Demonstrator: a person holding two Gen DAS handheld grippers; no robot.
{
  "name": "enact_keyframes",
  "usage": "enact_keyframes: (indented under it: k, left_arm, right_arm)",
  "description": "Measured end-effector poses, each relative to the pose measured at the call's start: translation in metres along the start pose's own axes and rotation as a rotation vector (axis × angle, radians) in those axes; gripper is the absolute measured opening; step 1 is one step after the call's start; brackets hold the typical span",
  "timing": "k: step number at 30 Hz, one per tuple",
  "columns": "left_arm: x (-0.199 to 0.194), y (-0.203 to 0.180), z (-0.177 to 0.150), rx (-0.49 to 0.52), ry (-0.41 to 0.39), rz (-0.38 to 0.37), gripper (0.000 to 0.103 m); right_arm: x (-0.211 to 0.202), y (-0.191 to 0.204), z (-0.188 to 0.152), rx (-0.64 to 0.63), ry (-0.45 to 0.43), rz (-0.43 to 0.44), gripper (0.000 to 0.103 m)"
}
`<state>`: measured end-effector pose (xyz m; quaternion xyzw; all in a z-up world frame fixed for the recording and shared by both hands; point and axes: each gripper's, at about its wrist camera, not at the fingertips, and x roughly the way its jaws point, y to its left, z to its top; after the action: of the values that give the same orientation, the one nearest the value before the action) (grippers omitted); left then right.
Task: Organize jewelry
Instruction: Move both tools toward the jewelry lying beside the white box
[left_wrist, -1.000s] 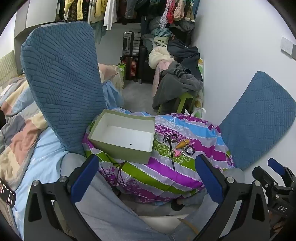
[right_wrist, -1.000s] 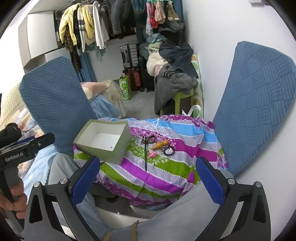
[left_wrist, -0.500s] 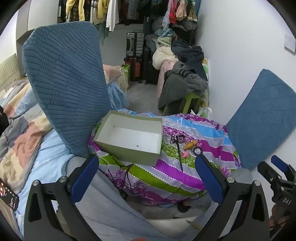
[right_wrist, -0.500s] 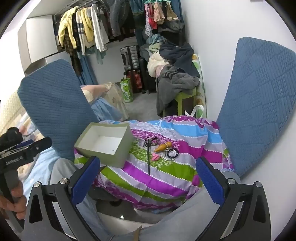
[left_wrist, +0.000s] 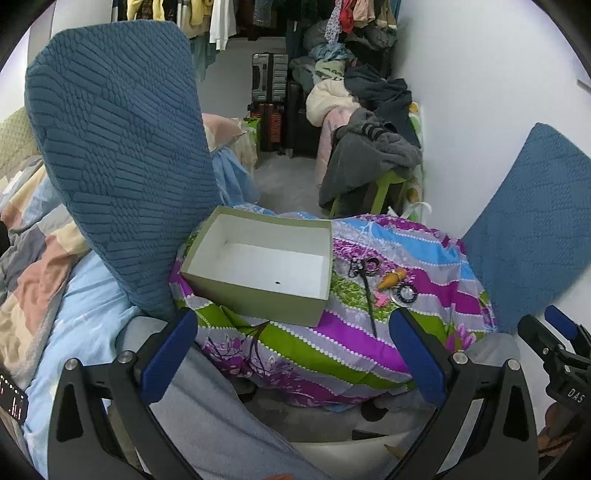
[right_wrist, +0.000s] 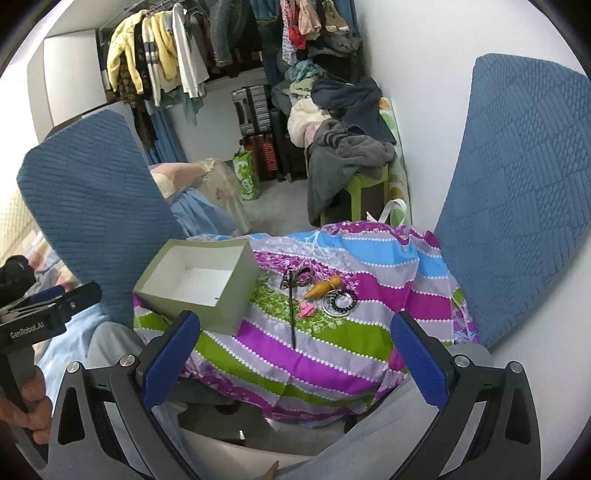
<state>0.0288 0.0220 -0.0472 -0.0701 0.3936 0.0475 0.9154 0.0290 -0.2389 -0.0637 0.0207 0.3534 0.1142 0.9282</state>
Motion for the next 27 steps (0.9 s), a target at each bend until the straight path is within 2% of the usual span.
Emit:
enact_keyframes:
  k: [6,14,27]
  left_arm:
    - [0.013,-0.007,-0.005,-0.008,0.002,-0.018,0.103]
    - [0.029,-0.006,-0.015,0.002,0.033,0.002,0.103]
    - [0.032,-0.004,-0.017,-0.012,0.029,-0.008,0.103]
  right_arm:
    - [0.021,-0.005,-0.011,-0.004,0.035,-0.012,0.103]
    - [0.033,-0.014,-0.019,0.018,0.066,-0.014,0.103]
    - [0.035,-0.008,-0.023,0.000,0.059,-0.020,0.103]
